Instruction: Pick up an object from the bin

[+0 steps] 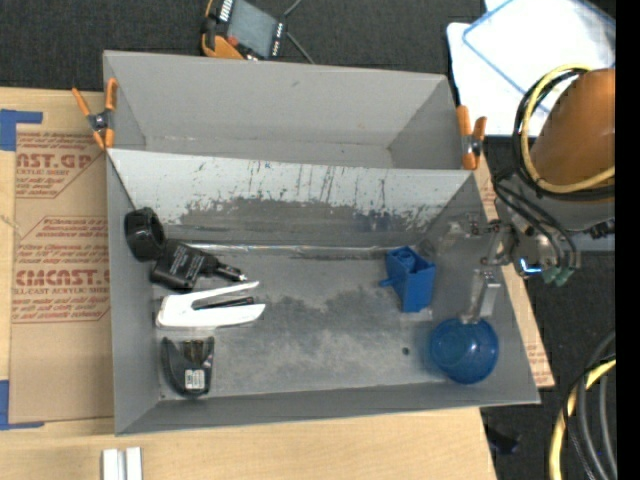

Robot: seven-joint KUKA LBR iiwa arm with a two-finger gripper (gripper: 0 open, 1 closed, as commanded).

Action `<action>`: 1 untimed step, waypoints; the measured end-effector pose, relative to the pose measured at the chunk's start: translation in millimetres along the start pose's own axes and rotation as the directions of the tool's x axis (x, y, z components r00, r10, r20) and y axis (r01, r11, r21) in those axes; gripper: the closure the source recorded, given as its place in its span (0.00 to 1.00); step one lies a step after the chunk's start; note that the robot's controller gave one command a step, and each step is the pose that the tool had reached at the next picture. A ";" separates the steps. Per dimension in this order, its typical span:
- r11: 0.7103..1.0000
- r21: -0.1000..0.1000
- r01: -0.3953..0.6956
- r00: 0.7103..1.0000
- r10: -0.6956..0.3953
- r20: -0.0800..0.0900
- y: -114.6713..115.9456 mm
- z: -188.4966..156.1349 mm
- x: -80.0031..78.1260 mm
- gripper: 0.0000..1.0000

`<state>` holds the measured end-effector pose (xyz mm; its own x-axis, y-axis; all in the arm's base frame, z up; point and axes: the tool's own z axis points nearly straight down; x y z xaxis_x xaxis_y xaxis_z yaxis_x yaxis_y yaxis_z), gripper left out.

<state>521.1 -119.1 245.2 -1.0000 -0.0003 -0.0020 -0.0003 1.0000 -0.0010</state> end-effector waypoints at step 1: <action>1.000 0.000 0.000 1.000 0.000 0.000 0.0 0.0 0.0 1.00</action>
Offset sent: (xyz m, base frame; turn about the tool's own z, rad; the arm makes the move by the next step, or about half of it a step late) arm 0.0000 0.0000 0.0000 0.0000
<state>521.1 -119.1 245.2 -1.0000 -0.0004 -0.0020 -0.0004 1.0000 -0.0010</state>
